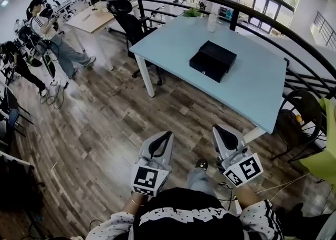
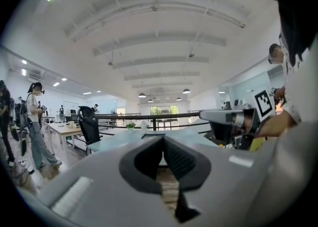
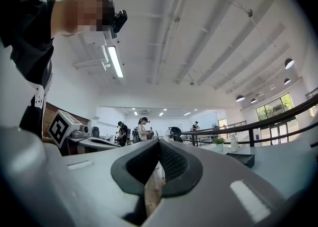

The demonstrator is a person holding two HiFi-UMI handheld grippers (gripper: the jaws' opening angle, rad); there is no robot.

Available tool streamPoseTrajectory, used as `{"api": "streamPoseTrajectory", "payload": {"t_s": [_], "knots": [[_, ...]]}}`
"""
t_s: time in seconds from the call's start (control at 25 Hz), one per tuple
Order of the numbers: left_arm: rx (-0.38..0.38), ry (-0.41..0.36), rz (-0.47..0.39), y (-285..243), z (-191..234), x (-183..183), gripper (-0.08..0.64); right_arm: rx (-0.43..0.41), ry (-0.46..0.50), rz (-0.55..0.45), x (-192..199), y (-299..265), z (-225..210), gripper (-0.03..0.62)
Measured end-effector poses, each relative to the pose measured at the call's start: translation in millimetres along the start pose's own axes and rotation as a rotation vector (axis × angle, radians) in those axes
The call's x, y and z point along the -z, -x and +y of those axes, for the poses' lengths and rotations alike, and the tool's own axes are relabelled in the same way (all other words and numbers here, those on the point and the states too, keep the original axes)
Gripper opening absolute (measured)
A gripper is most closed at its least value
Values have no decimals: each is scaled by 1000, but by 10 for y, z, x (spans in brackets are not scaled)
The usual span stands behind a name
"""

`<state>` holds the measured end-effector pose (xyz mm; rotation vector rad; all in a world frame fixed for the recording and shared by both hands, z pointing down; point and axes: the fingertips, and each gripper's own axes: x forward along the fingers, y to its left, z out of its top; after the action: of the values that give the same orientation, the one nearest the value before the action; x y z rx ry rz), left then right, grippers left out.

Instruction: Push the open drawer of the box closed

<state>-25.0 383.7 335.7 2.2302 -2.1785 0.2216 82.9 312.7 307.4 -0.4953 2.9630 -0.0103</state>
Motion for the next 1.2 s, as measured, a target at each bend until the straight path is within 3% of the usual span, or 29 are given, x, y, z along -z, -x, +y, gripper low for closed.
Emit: {"api": "streamPoseTrajectory", "payload": {"t_s": [0.44,1.2], "knots": [[-20,-35,39,-672,11,47,0,3,-53,-10,240,-186,-713,-3],[-155,-36,61,-1983,124,-395,0,-83,-50,-18,-78,-733,-2136,-3]]}}
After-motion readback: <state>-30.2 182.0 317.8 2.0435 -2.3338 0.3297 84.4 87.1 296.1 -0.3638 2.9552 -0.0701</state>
